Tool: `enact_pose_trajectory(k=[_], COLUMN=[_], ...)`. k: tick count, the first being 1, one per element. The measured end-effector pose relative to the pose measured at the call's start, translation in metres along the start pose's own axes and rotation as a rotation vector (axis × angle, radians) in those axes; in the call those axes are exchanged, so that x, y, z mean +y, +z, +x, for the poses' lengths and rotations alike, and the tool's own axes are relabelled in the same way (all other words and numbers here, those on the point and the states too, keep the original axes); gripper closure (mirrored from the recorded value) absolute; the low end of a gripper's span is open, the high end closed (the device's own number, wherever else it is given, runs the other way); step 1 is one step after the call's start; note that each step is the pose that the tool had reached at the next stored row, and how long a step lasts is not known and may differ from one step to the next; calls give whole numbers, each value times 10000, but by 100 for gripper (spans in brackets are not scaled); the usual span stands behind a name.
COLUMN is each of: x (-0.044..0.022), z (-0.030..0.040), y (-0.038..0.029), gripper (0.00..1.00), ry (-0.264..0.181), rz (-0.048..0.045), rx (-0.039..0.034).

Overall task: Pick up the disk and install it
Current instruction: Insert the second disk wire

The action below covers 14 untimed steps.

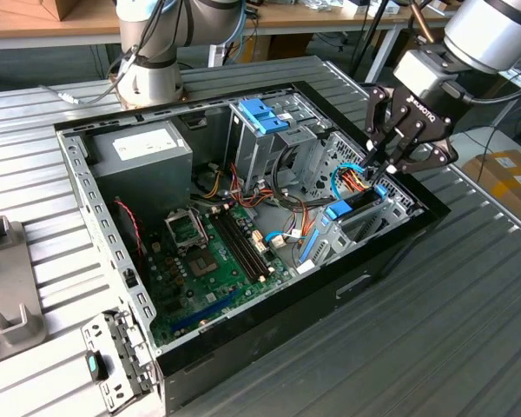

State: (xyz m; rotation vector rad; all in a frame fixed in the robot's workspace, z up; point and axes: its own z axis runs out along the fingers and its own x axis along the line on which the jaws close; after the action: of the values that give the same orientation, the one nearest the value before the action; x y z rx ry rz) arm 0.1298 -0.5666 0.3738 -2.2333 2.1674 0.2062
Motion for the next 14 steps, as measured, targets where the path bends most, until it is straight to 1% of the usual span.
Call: enact_pose_trajectory(k=[7, 8, 9, 10, 11, 14], x=[1, 1, 1, 1, 1, 1], z=[1, 1, 1, 1, 1, 1], y=[6, 6, 7, 7, 7, 7], gripper=[69, 70, 77, 77, 83, 84], ry=[-1, 0, 0, 0, -1, 0], rz=[0, 0, 0, 0, 0, 0], rx=[0, 0, 0, 0, 0, 0])
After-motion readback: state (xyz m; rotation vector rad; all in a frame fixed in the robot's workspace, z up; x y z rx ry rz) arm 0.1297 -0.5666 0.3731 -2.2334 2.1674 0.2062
